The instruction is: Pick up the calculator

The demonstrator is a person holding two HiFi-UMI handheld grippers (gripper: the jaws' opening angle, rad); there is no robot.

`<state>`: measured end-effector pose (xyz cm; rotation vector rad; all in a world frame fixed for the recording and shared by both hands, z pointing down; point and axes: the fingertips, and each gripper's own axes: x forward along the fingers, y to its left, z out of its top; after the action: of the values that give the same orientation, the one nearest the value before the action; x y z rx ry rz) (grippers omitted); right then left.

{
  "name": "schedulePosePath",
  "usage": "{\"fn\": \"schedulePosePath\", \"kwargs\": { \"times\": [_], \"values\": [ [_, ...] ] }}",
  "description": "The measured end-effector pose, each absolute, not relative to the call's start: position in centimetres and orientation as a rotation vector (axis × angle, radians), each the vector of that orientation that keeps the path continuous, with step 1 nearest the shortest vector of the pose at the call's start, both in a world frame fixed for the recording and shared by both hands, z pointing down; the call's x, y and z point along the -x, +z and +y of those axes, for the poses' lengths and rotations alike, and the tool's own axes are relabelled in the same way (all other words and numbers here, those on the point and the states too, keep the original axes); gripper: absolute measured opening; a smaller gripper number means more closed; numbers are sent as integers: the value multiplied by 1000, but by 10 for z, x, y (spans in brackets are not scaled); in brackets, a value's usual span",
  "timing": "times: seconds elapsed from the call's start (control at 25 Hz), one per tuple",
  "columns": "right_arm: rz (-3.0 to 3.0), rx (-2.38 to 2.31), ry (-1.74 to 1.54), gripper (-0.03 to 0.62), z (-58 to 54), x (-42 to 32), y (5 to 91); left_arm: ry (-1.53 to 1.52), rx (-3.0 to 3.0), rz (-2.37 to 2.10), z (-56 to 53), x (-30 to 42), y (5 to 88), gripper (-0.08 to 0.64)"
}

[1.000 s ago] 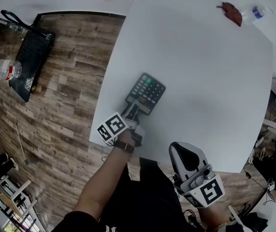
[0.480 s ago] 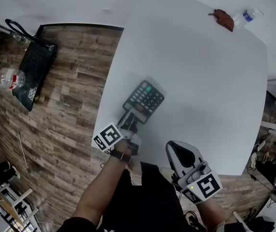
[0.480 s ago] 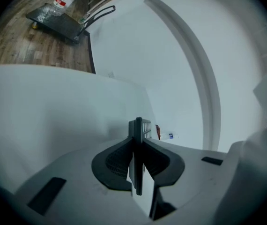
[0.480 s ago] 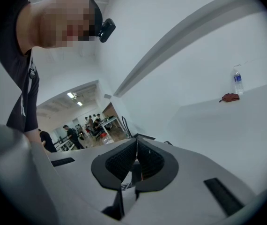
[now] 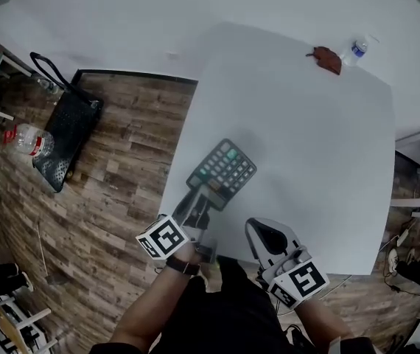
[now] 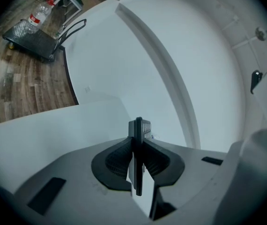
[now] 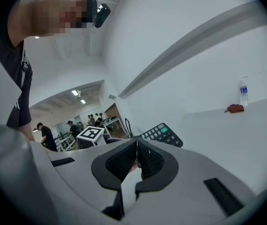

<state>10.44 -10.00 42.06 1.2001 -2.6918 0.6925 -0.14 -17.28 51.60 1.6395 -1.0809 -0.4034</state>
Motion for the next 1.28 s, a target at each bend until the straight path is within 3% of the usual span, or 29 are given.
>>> {"fn": "schedulePosePath", "kwargs": {
  "times": [0.64,1.28],
  "values": [
    [-2757,-1293,441,15,-52,-64,344,-398,-2083,-1068,-117,30,363,51],
    [-2750,-1304,285,14,19,-9,316,-440,-2274,-1017,-41,67,312,48]
  ]
}}
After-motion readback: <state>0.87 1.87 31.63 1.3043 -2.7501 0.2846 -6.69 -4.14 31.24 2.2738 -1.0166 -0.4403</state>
